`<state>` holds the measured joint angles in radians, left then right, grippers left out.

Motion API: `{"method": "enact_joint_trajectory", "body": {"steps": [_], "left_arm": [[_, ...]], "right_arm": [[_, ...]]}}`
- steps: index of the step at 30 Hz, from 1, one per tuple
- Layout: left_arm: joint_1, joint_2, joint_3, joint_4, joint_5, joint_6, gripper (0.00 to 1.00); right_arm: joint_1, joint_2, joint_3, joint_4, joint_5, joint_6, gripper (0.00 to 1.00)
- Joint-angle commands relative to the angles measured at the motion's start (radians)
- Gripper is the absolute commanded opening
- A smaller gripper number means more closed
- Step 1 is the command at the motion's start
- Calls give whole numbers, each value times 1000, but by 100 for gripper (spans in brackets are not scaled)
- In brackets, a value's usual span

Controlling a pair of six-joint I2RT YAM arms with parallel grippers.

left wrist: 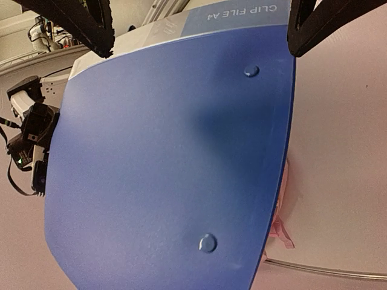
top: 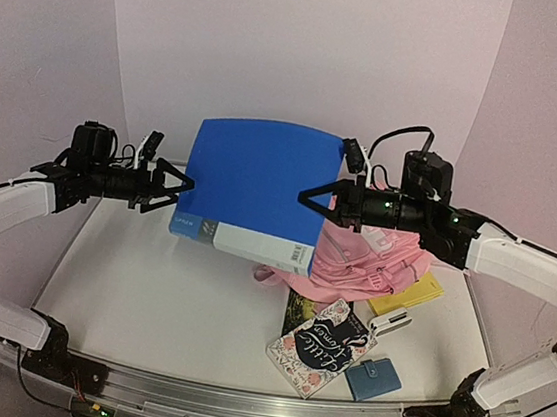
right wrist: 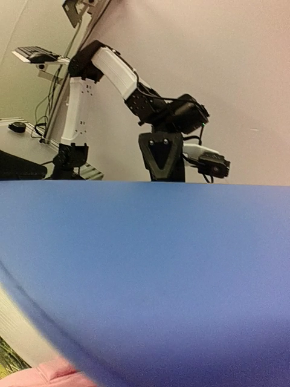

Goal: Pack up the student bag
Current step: Pick up the files from the center of the board.

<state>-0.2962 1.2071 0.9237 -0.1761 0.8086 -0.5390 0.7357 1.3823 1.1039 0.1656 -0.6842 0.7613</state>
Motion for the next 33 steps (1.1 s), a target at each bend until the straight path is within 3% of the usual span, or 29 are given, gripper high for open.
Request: {"method": "enact_joint_trajectory", "body": {"steps": [1, 9, 16, 21, 28, 33], "left_arm": [[1, -40, 44, -44, 19, 84, 100], [13, -87, 47, -134, -3, 156, 100], [17, -136, -29, 70, 248, 50, 97], [18, -159, -35, 99, 332, 21, 80], [19, -193, -54, 72, 338, 17, 53], [19, -221, -65, 56, 343, 17, 50]], "right_arm": [[-1, -40, 63, 68, -160, -4, 0], [0, -64, 76, 66, -201, 3, 0], [0, -66, 68, 68, -225, 3, 0], [0, -64, 67, 69, -232, 0, 0], [0, -68, 51, 61, -202, -19, 0], [-1, -76, 39, 52, -199, -36, 0]]}}
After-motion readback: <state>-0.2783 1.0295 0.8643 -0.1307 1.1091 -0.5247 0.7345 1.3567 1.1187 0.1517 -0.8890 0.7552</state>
